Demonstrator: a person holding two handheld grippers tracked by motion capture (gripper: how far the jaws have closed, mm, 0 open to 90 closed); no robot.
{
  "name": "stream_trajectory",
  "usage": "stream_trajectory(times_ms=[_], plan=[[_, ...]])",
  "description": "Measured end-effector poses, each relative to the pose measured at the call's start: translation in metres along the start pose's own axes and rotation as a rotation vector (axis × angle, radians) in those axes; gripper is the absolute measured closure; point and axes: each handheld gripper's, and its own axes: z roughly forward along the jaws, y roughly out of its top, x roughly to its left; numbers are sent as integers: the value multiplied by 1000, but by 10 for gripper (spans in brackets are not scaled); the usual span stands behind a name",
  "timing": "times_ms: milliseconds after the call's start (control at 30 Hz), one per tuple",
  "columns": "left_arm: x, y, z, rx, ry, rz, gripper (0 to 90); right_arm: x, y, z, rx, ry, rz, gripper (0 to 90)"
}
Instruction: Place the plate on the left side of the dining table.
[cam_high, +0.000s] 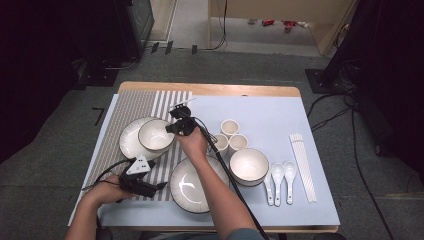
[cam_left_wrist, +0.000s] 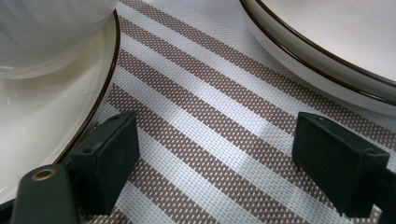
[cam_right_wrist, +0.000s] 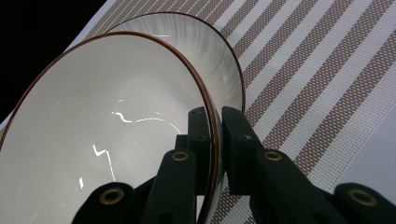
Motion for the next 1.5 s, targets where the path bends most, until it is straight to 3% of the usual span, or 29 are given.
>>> stream_trajectory(times_ms=[467,833,1100,1367,1500], plan=[[0,0,0,-1,-2,-2,152,2,-1,9,-18,-14,8,819],[0,0,0,1,-1,-1,152,0,-1,9,-31,9,20,795],[0,0,0,1,1,1,152,2,-1,3,-41,-25,-20,714],[0,0,0,0,1,1,152,0,-1,-6,-66,16,-5,674],[0,0,0,0,0,0,152,0,-3,-9,-74,12,-17,641]])
